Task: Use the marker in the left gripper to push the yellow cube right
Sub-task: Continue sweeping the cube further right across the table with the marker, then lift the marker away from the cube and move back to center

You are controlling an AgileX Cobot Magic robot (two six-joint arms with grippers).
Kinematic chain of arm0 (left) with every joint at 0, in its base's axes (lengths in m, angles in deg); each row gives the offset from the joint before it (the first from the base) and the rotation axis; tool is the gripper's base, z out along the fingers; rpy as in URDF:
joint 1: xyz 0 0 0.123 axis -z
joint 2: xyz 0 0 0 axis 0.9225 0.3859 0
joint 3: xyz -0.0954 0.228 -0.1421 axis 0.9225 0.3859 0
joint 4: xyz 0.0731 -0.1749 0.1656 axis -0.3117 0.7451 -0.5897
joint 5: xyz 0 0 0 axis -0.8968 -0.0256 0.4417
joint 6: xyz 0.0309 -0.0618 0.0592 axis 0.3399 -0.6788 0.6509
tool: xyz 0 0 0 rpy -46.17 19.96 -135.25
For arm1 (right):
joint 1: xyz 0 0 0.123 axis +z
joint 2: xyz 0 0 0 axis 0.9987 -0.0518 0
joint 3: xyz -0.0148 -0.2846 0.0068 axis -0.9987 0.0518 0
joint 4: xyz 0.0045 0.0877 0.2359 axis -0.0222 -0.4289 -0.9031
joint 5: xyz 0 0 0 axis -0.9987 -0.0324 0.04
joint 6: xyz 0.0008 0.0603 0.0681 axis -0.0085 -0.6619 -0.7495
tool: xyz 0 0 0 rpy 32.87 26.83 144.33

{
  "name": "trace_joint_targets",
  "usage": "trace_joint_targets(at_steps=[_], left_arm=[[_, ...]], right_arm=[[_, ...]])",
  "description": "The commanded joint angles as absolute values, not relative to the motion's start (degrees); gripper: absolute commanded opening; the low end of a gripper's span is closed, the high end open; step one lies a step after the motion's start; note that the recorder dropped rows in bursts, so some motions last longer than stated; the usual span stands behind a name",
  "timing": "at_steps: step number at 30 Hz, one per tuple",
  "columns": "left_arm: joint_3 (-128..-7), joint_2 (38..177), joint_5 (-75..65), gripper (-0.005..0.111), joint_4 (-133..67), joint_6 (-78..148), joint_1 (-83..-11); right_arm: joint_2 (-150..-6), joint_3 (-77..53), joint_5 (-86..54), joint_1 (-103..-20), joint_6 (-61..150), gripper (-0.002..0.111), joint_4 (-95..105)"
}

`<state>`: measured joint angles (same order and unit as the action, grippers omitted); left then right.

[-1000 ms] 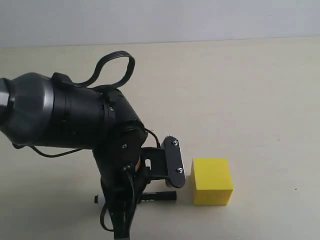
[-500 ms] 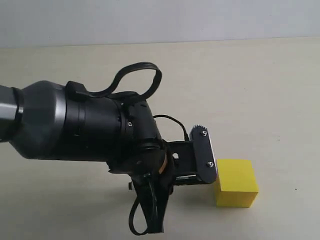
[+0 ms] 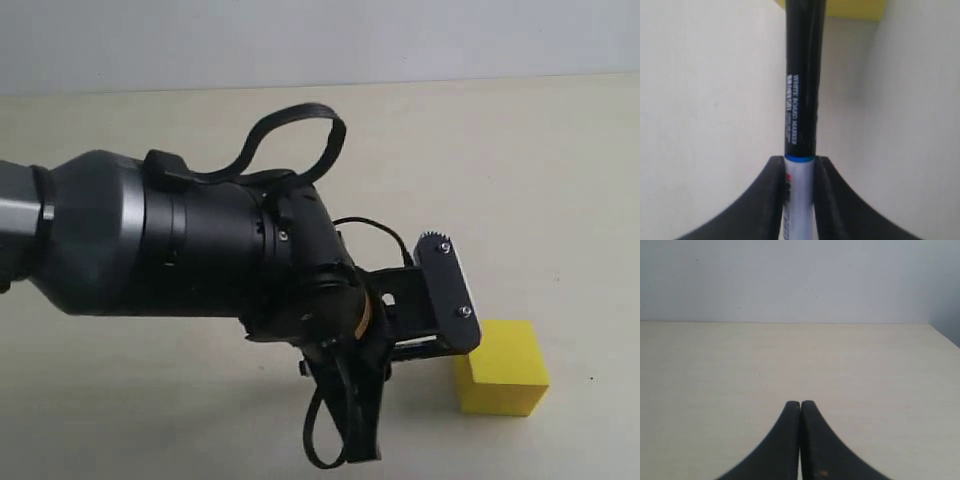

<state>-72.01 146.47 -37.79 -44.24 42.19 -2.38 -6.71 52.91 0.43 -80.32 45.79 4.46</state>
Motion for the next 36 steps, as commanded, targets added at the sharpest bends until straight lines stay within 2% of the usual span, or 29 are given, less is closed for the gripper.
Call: trace_joint_targets(at_steps=[1, 8, 16, 30, 36], left_arm=[[-74.0, 146.34, -41.31, 0.0, -42.96, 42.17, -2.25], [-73.76, 146.34, -48.77, 0.0, -45.18, 42.44, -2.25], [-74.87, 148.87, -48.88, 0.0, -45.05, 42.56, -2.25], [-84.62, 155.71, -44.32, 0.0, -37.63, 47.29, -0.6], [-84.0, 155.71, -51.23, 0.0, -37.63, 46.56, -1.34]], right_arm=[[-6.42, 53.15, 0.1, -80.67, 45.84, 0.0, 4.21], [-6.42, 53.15, 0.1, -80.67, 45.84, 0.0, 4.21], [-6.42, 53.15, 0.1, -80.67, 45.84, 0.0, 4.21], [-6.42, 53.15, 0.1, -80.67, 45.74, 0.0, 4.21], [-6.42, 53.15, 0.1, -80.67, 45.74, 0.0, 4.21]])
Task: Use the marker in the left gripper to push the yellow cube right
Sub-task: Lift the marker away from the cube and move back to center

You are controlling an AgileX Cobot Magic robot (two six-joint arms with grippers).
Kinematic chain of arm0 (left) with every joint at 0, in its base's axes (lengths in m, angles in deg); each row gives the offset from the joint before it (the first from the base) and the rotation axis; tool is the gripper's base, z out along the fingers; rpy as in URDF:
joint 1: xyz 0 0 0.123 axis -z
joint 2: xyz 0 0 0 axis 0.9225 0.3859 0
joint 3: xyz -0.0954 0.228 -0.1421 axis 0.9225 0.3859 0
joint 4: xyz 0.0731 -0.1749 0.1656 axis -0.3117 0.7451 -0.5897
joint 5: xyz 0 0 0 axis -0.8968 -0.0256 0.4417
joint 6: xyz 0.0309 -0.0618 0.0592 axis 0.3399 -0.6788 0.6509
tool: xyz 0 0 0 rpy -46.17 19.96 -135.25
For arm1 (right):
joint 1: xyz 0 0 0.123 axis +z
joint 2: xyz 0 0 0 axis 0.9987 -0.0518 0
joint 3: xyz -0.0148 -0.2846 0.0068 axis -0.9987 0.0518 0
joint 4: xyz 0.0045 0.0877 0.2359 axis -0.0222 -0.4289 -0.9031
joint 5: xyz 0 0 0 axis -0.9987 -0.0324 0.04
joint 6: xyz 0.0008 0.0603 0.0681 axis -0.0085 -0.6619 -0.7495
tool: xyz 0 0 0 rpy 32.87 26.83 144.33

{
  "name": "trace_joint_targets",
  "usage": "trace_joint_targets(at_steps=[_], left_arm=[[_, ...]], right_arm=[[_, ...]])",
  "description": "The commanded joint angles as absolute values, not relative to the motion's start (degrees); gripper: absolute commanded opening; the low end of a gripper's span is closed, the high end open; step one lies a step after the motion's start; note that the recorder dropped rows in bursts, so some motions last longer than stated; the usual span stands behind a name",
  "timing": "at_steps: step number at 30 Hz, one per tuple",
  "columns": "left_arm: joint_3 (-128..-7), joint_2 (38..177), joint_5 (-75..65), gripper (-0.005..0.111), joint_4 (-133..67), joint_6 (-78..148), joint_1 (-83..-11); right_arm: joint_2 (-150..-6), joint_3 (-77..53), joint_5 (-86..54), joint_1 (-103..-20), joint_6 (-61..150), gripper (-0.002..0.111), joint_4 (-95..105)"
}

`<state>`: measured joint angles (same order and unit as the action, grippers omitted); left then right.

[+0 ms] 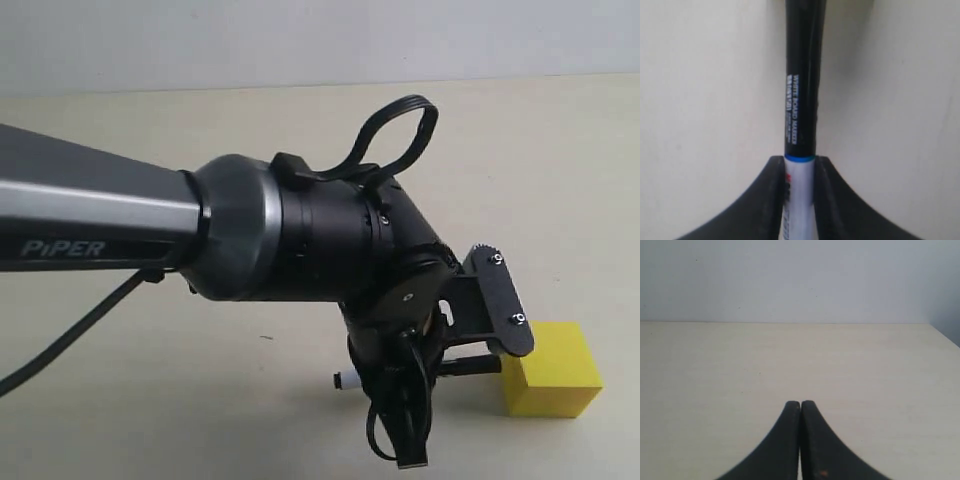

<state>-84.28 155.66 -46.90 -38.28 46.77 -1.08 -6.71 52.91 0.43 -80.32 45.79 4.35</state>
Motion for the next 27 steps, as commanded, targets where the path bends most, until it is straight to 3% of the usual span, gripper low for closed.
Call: trace_joint_targets(at_steps=[1, 14, 27], left_arm=[[-83.87, 155.71, -52.01, 0.0, -37.63, 46.56, -1.34], [-83.86, 152.33, -54.72, 0.0, -38.0, 40.22, -5.18], [-83.86, 150.59, -53.48, 0.0, -41.53, 9.94, -14.39]], right_arm=[[-6.42, 53.15, 0.1, -80.67, 45.74, 0.0, 4.21], [-6.42, 53.15, 0.1, -80.67, 45.83, 0.0, 4.21], [-6.42, 53.15, 0.1, -80.67, 45.83, 0.0, 4.21]])
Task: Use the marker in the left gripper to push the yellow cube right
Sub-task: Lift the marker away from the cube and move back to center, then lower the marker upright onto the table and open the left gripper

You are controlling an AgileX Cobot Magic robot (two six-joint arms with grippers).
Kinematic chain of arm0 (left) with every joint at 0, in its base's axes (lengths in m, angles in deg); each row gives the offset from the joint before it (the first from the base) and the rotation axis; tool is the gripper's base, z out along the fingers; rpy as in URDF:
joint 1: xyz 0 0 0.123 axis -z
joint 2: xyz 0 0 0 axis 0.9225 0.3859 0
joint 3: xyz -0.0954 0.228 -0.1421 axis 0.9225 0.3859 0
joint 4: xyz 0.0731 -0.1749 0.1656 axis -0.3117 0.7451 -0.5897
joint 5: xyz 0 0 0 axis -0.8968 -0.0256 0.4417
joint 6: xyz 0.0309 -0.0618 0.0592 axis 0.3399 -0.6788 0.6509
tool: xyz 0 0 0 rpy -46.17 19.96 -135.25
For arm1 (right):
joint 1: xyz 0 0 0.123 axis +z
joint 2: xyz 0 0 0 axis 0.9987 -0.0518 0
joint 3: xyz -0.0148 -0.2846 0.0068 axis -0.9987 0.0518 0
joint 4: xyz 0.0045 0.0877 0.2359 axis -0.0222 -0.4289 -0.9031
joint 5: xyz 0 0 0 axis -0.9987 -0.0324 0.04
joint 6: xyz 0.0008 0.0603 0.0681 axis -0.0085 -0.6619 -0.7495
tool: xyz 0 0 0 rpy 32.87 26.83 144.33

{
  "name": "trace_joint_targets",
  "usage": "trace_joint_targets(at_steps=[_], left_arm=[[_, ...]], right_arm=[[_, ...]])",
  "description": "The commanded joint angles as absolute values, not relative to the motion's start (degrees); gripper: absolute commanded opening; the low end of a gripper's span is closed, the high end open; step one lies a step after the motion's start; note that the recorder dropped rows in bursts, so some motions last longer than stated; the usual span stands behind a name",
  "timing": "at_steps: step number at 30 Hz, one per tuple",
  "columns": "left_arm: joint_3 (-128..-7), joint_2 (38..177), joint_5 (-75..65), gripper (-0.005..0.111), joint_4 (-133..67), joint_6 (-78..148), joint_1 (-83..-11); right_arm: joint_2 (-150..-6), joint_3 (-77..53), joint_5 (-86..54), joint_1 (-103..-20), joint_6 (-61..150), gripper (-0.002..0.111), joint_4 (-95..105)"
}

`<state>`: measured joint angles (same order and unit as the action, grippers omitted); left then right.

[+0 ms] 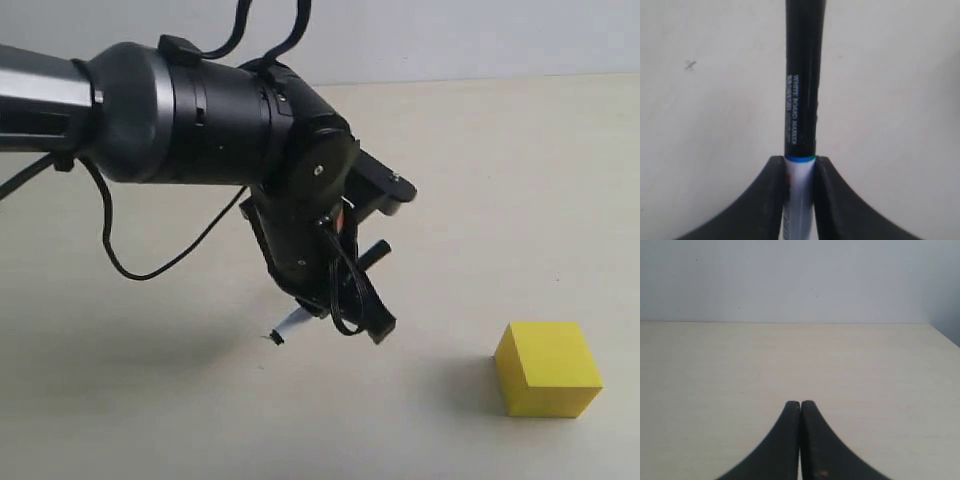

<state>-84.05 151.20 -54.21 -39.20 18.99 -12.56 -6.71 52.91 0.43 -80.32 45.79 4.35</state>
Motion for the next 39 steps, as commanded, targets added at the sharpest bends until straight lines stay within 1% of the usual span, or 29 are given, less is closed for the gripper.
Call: trace_joint_targets(at_steps=[1, 4, 11, 13, 19, 39], left_arm=[[-83.86, 150.59, -53.07, 0.0, -42.71, 7.75, -14.85], [-83.86, 150.59, -51.19, 0.0, -44.79, 0.83, -15.81], [-83.86, 150.99, -42.07, 0.0, -44.58, -9.85, -16.18], [-83.86, 151.34, -42.06, 0.0, -44.76, -14.1, -16.18], [-83.86, 151.72, -46.05, 0.0, -44.76, -22.5, -19.12], [-84.85, 156.7, -48.22, 0.0, -41.97, -20.65, -19.95]], right_arm=[[-6.42, 53.15, 0.1, -80.67, 45.83, 0.0, 4.21], [-6.42, 53.15, 0.1, -80.67, 45.83, 0.0, 4.21], [-6.42, 53.15, 0.1, -80.67, 45.83, 0.0, 4.21], [-6.42, 53.15, 0.1, -80.67, 45.83, 0.0, 4.21], [-6.42, 53.15, 0.1, -80.67, 45.83, 0.0, 4.21], [-6.42, 53.15, 0.1, -80.67, 45.83, 0.0, 4.21]])
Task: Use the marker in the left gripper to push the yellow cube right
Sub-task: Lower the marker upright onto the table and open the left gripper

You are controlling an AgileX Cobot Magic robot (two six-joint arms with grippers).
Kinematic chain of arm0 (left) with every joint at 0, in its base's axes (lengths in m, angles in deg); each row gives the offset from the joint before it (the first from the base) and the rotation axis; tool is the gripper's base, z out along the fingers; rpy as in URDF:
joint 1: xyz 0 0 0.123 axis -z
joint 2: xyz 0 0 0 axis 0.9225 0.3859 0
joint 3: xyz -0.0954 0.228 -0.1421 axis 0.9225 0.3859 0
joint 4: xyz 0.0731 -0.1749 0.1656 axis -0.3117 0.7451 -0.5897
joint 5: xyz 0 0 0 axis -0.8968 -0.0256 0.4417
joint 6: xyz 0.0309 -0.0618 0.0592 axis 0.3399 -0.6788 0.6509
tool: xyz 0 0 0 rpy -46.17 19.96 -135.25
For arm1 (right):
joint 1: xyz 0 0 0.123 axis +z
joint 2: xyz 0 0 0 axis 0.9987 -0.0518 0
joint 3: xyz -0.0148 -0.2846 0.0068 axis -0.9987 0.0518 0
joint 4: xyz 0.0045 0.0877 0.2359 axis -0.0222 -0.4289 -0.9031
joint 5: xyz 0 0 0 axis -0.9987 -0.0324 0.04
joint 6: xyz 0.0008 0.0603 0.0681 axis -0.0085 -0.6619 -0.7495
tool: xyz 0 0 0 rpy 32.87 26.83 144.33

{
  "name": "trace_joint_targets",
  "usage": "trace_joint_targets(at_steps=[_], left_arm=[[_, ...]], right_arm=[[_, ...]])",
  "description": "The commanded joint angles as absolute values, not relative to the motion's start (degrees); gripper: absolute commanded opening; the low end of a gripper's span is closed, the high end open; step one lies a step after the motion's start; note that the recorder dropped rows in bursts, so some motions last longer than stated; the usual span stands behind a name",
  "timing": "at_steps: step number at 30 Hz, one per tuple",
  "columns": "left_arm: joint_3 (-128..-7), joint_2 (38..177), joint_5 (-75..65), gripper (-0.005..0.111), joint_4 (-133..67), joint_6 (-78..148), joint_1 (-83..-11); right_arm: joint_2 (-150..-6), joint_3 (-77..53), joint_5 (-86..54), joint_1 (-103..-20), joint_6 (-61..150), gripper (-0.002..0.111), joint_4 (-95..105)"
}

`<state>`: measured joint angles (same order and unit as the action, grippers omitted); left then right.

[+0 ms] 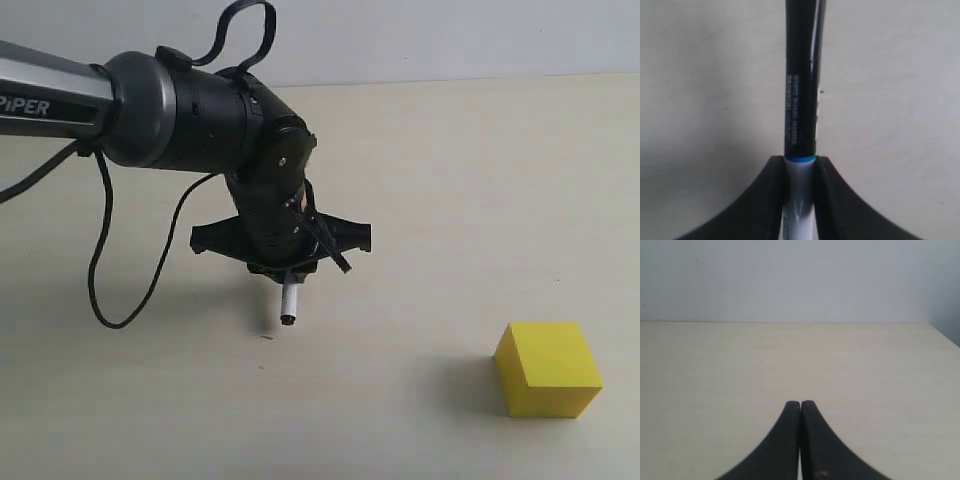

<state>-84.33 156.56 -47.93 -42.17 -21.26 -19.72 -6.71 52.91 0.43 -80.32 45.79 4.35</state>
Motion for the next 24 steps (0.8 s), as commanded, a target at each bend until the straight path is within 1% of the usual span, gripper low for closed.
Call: trace_joint_targets(at_steps=[1, 5, 9, 19, 24], left_arm=[[-84.85, 156.7, -48.22, 0.0, -41.65, -20.65, -19.95], [-84.85, 156.7, -47.53, 0.0, -36.62, -19.95, -20.75], [-86.05, 157.2, -49.2, 0.0, -31.95, -12.13, -21.53], [-91.87, 160.89, -52.37, 0.0, -32.5, -11.56, -21.99], [-92.68, 161.68, -53.14, 0.0, -32.37, -12.04, -23.05]], right_arm=[[-6.42, 53.15, 0.1, -80.67, 45.83, 0.0, 4.21], [-6.42, 53.15, 0.1, -80.67, 45.83, 0.0, 4.21], [-6.42, 53.15, 0.1, -80.67, 45.83, 0.0, 4.21], [-6.42, 53.15, -0.28, -80.67, 45.83, 0.0, 4.21], [-6.42, 53.15, -0.28, -80.67, 45.83, 0.0, 4.21]])
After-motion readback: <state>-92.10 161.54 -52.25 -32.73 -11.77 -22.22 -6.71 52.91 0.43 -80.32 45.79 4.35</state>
